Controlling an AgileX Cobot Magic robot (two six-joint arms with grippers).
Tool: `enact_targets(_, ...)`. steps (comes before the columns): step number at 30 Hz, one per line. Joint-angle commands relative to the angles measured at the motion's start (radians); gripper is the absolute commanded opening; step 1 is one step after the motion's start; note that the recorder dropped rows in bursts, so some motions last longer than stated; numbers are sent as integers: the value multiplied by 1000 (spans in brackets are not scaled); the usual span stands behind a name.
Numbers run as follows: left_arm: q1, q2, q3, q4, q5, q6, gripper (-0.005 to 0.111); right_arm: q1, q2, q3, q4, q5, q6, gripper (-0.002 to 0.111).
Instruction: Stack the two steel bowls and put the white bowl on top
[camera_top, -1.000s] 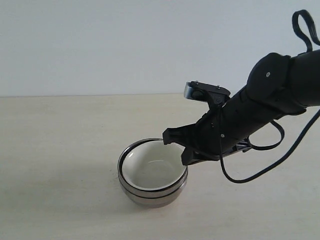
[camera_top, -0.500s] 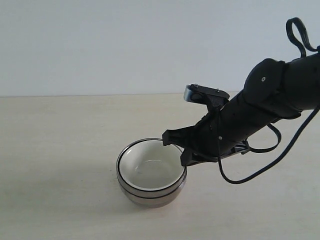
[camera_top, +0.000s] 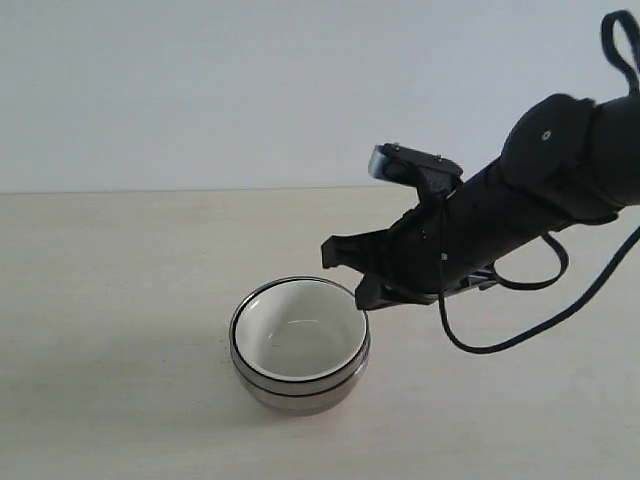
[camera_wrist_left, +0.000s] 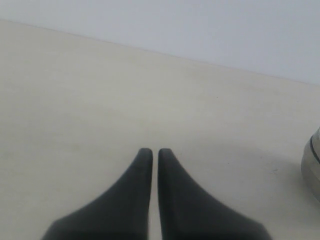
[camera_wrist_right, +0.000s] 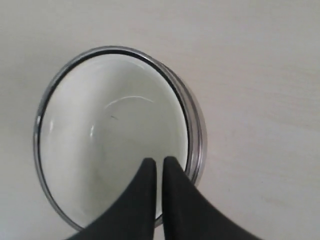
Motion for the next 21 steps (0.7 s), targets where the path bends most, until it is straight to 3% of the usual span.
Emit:
enact_targets(1,2,-3,3,-4,0,7,4,-3,-137,-2,-140,28,102,0)
enact_targets(8,2,-3,3,-4,0,7,4,-3,-327,61,-406,-2,344,0)
enact_targets(16,2,-3,3,-4,0,7,4,-3,-655,408,-369,-428,447,0)
enact_targets(21,2,-3,3,-4,0,7,4,-3,-869,540,-369,-475,459,0)
